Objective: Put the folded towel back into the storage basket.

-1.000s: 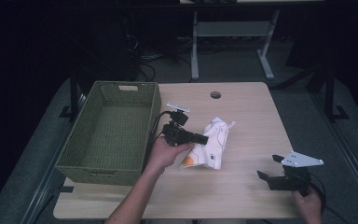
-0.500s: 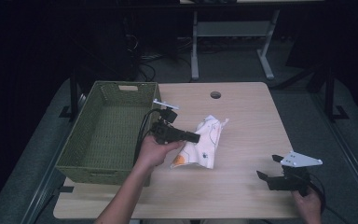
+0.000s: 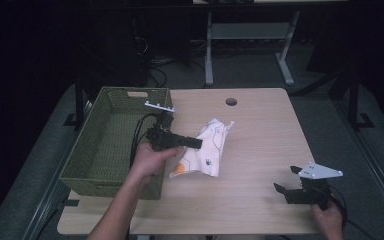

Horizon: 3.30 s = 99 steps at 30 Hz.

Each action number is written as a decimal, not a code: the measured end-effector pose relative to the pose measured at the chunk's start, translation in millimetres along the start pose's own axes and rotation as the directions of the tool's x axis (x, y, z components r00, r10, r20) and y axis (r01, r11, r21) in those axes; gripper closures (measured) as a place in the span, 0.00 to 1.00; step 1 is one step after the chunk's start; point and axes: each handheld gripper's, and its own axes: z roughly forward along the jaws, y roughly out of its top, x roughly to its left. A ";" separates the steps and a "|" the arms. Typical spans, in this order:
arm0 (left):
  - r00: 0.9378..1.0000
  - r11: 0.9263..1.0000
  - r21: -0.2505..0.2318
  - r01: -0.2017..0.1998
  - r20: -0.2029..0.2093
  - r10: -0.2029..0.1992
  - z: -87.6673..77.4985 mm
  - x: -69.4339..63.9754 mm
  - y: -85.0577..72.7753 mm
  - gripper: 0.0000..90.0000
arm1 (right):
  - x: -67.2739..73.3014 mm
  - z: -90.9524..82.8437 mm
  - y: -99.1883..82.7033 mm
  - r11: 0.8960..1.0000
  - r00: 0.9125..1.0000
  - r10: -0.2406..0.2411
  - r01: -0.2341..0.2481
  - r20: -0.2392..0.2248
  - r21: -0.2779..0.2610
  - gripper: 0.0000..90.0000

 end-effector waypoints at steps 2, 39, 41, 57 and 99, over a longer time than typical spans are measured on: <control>1.000 1.000 -0.009 0.000 -0.006 0.000 -9.6 0.7 0.1 0.92 | 0.2 -0.6 0.4 1.000 1.000 -0.003 0.003 0.003 -0.003 0.15; 0.995 0.993 -0.107 0.059 -0.076 -0.067 -116.6 46.3 -19.0 0.92 | 1.4 2.5 0.7 1.000 1.000 -0.001 0.001 0.019 0.024 0.15; 0.994 0.993 -0.104 0.059 -0.081 -0.068 -121.5 49.1 -20.7 0.92 | 1.4 3.0 0.7 1.000 1.000 0.001 -0.001 0.020 0.025 0.15; 0.986 0.991 -0.115 0.074 -0.143 -0.090 -155.3 73.2 -33.2 0.92 | 3.0 6.1 0.9 0.999 1.000 -0.003 0.002 0.015 0.039 0.15; 0.712 0.960 0.278 0.023 -0.678 0.180 -104.8 123.2 -43.8 0.62 | 3.1 4.4 -0.9 0.999 1.000 -0.009 0.008 0.016 0.053 0.15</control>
